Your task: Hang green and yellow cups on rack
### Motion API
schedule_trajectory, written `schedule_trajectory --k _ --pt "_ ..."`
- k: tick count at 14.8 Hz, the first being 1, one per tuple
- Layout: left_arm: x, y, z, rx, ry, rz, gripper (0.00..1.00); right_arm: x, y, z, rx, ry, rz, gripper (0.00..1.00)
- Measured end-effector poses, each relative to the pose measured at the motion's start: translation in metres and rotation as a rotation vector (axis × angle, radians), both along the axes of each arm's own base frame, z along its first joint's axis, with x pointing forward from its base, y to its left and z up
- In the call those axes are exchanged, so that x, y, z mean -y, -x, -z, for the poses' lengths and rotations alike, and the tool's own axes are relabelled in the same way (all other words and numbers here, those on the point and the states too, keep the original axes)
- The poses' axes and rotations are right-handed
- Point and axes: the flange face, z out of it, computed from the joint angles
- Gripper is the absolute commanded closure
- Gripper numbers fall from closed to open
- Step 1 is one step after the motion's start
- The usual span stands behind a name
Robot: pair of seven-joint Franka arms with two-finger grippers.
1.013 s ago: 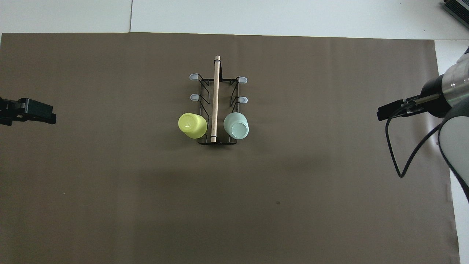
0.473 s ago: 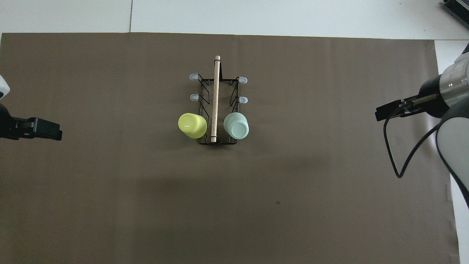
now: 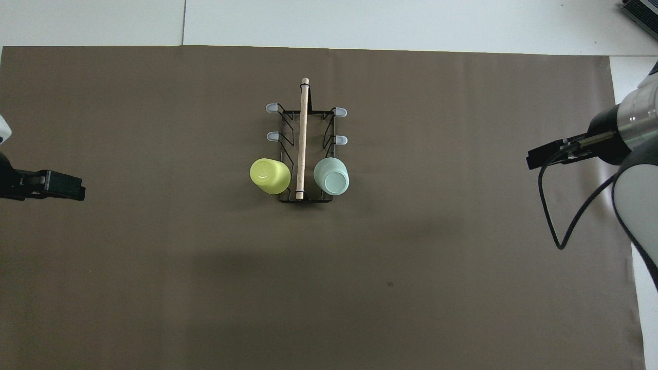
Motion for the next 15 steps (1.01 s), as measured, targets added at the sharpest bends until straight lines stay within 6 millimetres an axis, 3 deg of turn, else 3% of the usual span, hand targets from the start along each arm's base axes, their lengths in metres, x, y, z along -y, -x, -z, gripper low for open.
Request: schedule_trajectory --k 7,11,15 --pt "-0.003 -0.001 -0.002 0.003 0.001 -0.008 0.00 0.000 0.000 -0.001 0.003 0.000 0.000 0.00" --pt "0.001 -0.026 -0.009 -0.028 0.002 0.000 0.00 0.000 0.000 -0.002 0.005 0.000 0.000 0.00" --pt "0.005 -0.031 0.000 -0.043 0.002 0.011 0.00 0.002 0.000 -0.003 0.006 0.000 0.003 0.00"
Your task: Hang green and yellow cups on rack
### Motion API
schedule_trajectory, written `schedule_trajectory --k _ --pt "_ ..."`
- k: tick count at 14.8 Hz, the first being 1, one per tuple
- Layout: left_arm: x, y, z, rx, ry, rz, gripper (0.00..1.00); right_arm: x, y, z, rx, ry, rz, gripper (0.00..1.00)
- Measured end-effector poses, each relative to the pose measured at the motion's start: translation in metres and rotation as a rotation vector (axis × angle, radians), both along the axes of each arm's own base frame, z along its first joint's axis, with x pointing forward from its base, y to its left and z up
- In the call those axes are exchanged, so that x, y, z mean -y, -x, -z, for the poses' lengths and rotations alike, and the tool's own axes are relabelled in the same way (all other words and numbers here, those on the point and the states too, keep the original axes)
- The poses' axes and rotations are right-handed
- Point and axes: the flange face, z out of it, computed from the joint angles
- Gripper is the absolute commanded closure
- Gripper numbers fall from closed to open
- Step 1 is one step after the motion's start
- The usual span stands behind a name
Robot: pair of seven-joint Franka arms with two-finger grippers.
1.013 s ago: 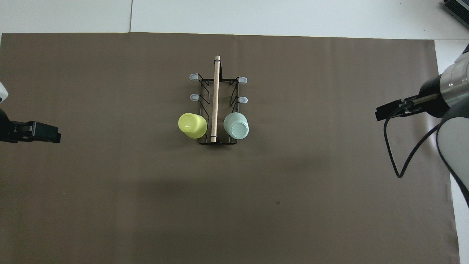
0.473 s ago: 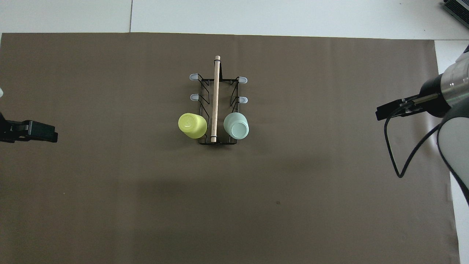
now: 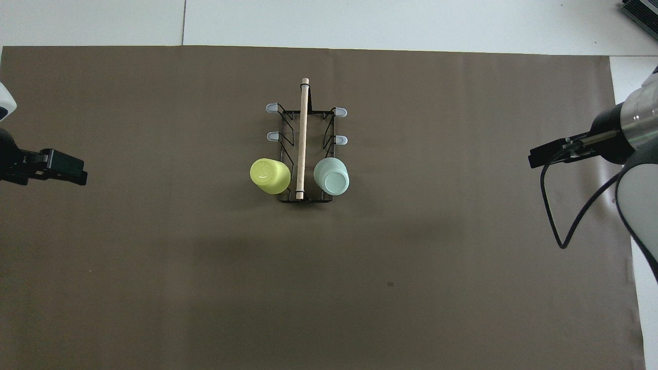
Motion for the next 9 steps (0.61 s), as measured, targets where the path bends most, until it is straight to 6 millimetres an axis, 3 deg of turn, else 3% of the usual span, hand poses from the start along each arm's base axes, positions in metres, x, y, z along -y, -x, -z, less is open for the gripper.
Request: schedule_trajectory --k 9 --pt "0.007 0.007 -0.016 0.003 0.000 0.016 0.00 0.000 0.000 0.000 0.000 0.000 0.000 0.00"
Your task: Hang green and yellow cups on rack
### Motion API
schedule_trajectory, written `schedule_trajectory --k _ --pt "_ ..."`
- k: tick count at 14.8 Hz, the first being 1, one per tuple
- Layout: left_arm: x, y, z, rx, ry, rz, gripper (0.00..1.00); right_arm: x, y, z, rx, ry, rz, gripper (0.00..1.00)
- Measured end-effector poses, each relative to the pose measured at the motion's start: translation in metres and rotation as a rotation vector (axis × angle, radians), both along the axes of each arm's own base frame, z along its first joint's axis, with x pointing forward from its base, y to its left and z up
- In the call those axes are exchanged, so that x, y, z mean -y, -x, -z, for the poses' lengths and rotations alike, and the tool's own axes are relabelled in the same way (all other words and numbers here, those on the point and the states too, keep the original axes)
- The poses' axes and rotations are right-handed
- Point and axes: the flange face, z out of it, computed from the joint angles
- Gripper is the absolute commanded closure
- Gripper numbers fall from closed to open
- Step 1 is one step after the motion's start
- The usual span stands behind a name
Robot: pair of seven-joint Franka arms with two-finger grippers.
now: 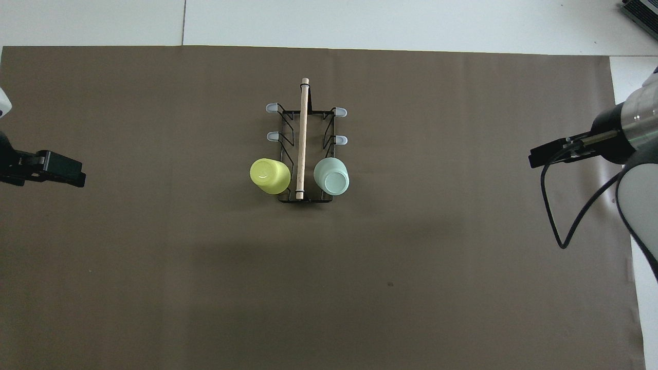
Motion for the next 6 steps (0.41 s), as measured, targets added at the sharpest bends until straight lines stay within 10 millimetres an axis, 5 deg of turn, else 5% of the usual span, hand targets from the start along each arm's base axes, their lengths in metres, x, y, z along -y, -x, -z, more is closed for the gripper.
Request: schedule_trajectory --k 6 --pt "0.0007 0.0011 -0.0049 0.003 0.003 0.037 0.00 0.0000 0.0000 0.0000 0.000 0.000 0.000 0.00"
